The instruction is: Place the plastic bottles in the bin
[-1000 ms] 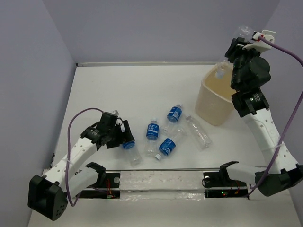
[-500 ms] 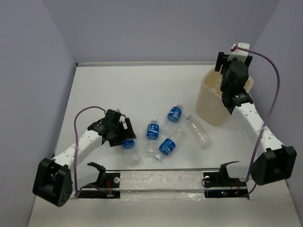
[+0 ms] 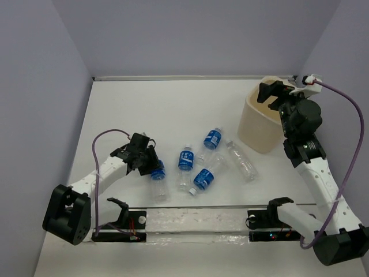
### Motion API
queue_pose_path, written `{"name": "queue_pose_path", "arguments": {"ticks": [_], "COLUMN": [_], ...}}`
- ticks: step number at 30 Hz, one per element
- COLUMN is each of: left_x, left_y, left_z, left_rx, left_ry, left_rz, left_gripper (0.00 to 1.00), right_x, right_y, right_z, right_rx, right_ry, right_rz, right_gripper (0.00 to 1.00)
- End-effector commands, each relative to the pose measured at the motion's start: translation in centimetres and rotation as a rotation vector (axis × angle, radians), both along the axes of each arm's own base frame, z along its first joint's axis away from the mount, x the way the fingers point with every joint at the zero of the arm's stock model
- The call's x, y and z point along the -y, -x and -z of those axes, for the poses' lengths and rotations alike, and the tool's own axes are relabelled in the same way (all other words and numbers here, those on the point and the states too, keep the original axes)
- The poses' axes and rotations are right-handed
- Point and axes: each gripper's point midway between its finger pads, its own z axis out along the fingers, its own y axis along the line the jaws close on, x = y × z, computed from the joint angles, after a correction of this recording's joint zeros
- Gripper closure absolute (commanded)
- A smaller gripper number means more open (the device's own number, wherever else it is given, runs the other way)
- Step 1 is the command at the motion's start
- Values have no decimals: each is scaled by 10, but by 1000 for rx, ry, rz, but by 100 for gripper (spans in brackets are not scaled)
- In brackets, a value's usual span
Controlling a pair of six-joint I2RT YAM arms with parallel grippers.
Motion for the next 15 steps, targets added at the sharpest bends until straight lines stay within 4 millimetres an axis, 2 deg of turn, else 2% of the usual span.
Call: {"name": "queue_pose_path", "arguments": {"ticks": [1,2,4,5,6,7,8,9,10,11,12,14,15], "left_x": [-6,-6,-5,-8,-7,-4,-2,-1,3,3,10,17,19], "left_y": [-3,-4,-10,-12,-14,-25,-27,-32,-46,-51,-62,-69,-78], "left_z": [7,5,-4,-10,-18,-36,-51,-66,-103,-122,-162,-200,-236], "left_rx": [10,14,45,60,75,119,149,183,274,311,399,475,566], "left_ry": [-25,-25,-24,-39,-37,-21,-8,2,30,41,78,110,133], "left_rz": [-16,-15,-12,-18,-14,-17,-14,-19,-32,-39,-39,-31,-53], "left_gripper": [61,68,69,74,74,75,76,76,76,75,74,71,70], "right_x": [-35,-37,-38,-42,-44,-45,-47,-48,-51,-54,-60,-68,-72], "right_y": [25,29,45,50,56,68,73,79,88,92,101,110,115], "right_z": [18,29,28,35,40,38,47,42,46,48,51,55,59], "right_rx": [-36,-53,-39,-50,-58,-48,-67,-53,-49,-56,-57,-69,-81], "right_ry": [-135,-150,-168,-177,-181,-186,-196,-201,-206,-219,-220,-229,-224], "right_rz": [-204,-220,-242,-269,-285,-305,-316,-332,-359,-376,-424,-476,-504], "right_gripper": [0,0,0,0,0,0,0,0,0,0,0,0,0]}}
